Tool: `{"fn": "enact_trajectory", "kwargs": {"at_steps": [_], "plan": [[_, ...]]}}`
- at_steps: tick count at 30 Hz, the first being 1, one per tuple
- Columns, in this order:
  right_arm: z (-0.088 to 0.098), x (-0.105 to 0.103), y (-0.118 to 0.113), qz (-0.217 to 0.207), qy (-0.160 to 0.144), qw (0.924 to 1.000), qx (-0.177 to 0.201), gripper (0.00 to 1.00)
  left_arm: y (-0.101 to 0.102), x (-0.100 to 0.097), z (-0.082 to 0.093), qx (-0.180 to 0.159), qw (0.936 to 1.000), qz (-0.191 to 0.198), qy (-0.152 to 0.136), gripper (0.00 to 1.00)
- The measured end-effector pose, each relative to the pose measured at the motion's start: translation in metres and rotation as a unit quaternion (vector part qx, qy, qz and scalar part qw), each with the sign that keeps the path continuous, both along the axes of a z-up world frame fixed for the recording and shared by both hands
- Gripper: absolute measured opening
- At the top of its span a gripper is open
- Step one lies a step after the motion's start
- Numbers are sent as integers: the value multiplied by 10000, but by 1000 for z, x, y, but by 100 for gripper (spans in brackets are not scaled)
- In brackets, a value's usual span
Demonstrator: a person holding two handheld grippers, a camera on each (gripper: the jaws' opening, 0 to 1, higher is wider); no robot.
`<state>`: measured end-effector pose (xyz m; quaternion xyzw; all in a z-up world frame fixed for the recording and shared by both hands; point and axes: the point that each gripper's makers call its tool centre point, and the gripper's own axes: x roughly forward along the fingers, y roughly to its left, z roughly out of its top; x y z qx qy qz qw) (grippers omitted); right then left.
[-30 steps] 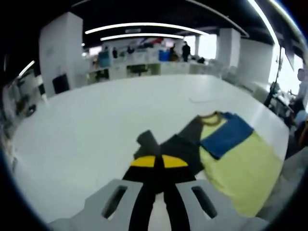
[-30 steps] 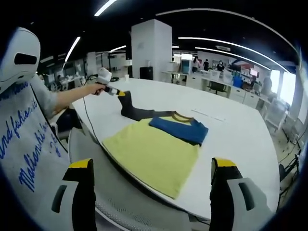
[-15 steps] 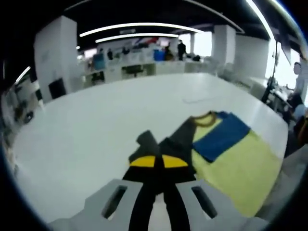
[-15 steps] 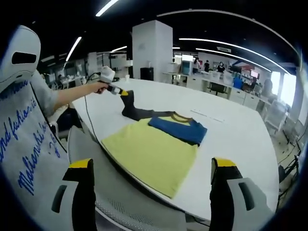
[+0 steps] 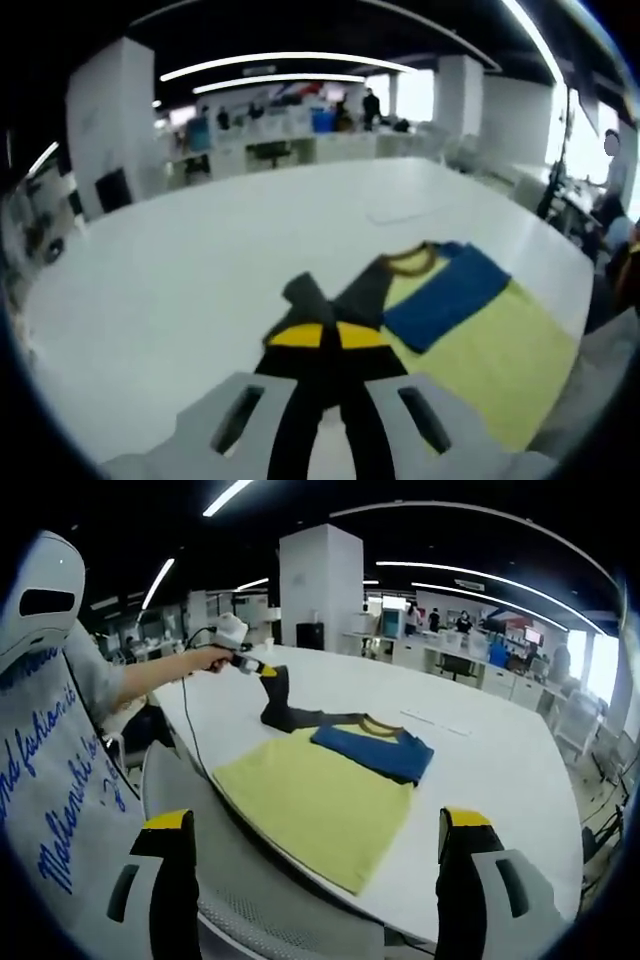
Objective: Fold the garment on the visible template until the final outline fits inside the template.
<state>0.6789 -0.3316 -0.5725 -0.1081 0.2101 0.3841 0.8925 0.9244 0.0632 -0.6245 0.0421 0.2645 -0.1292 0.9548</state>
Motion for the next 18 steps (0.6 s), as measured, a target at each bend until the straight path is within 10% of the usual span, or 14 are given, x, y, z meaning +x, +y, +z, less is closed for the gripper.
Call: {"fn": "enact_trajectory", "kwargs": {"at_steps": [18], "plan": [[-1,-1,-9,25,18,10000,34,100,-39,9,8,30,9997,-219,-85,0]]}}
